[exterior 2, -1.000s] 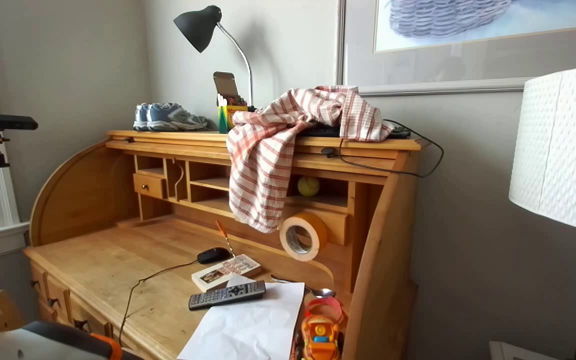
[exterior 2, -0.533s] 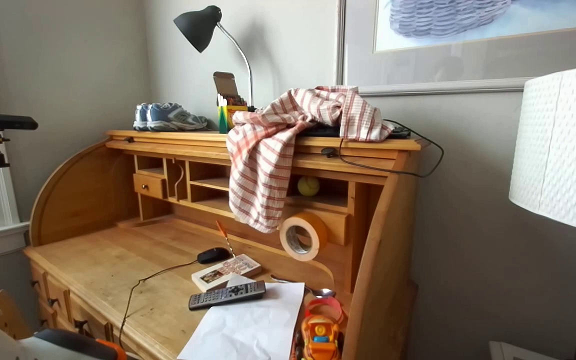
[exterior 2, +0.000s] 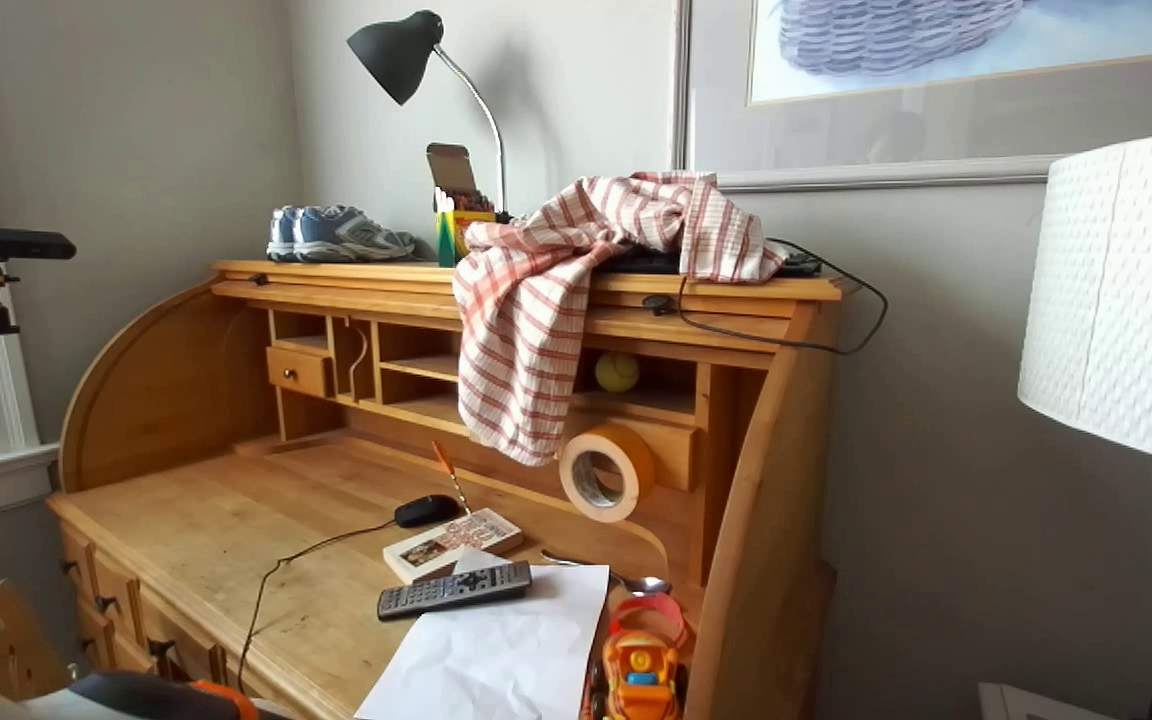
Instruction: Put the hat on the top of the desk
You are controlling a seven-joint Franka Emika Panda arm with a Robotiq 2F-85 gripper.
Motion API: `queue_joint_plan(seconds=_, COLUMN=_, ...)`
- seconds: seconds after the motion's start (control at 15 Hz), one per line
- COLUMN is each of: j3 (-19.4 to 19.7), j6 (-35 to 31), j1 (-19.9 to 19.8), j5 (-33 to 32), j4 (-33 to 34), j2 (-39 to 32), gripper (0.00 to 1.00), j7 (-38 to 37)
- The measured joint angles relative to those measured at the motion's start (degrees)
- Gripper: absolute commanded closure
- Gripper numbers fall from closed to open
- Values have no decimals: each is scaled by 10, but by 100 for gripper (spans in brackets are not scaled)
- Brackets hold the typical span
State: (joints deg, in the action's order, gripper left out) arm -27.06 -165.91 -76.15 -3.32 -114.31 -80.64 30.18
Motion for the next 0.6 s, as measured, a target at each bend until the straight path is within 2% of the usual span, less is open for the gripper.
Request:
queue_joint_plan(seconds=0.4, j3=-4, j6=0, j1=14, j5=-15, j4=21, j2=-48, gripper=0, j7=23)
queue_joint_plan(seconds=0.6, j3=-4, j6=-1, j1=30, j5=5, j4=25, j2=-48, gripper=0, j7=62)
